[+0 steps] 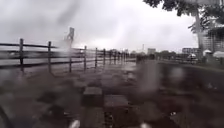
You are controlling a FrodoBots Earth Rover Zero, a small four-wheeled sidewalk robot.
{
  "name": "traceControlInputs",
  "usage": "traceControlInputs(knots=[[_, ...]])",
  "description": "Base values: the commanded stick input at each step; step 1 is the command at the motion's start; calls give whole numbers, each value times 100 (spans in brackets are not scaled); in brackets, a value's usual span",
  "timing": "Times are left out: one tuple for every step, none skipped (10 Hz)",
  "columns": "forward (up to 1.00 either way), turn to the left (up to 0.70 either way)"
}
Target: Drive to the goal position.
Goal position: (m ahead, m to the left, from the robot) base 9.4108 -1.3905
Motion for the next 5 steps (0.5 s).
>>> traceControlInputs(knots=[[70, 0], [70, 0], [70, 0], [70, 0], [70, 0]])
